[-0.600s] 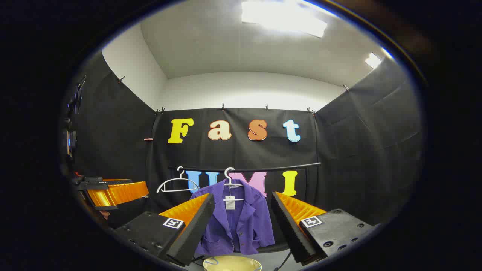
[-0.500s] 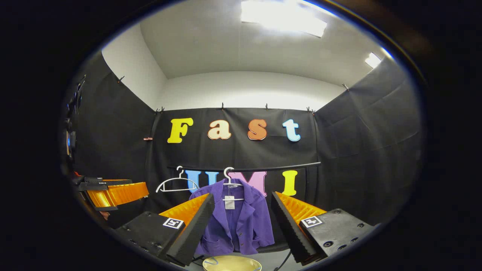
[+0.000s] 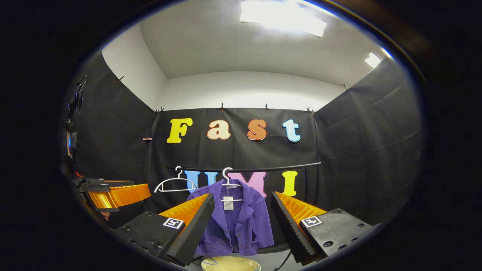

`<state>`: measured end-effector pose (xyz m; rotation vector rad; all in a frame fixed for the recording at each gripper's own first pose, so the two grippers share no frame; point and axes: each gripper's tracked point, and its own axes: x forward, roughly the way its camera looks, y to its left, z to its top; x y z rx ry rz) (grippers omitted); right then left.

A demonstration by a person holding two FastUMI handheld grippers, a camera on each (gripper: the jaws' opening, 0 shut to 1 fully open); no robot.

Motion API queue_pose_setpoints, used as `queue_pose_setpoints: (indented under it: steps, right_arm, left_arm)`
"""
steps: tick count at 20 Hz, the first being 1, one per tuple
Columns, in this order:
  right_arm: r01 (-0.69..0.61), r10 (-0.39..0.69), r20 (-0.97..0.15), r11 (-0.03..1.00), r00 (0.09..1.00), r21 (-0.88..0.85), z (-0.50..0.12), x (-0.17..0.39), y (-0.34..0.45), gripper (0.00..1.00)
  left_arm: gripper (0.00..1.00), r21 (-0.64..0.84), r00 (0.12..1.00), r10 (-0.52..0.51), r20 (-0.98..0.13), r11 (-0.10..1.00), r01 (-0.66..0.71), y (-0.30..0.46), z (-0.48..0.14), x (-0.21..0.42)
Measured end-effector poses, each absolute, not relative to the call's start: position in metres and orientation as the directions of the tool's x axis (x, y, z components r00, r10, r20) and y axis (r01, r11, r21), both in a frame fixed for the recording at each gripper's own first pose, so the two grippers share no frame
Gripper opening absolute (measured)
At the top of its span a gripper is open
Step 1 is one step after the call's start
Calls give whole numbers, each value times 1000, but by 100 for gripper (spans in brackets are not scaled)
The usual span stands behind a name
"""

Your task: Grasp the clothes on the hanger with both hands and then place them into the laundry hamper below.

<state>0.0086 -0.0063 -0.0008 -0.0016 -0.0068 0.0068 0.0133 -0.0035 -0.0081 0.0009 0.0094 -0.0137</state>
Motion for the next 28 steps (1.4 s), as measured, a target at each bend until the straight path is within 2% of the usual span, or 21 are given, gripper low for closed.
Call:
queue_pose_setpoints:
  steps: [7, 21, 28]
  right_arm:
    - [6, -6, -5, 1000, 1000, -12, -1, 5, -6, 96]
    - [90, -91, -42, 995, 995, -41, -12, -15, 27, 97]
    - [109, -112, -59, 993, 992, -44, -28, 5, 29, 97]
  left_arm:
    - [94, -16, 1000, -16, 3, 1000, 16, 3, -9, 14]
    - [95, -41, 986, -161, -39, 986, 160, 15, -17, 6]
    - [95, -59, 983, -179, -49, 983, 176, 19, -22, 16]
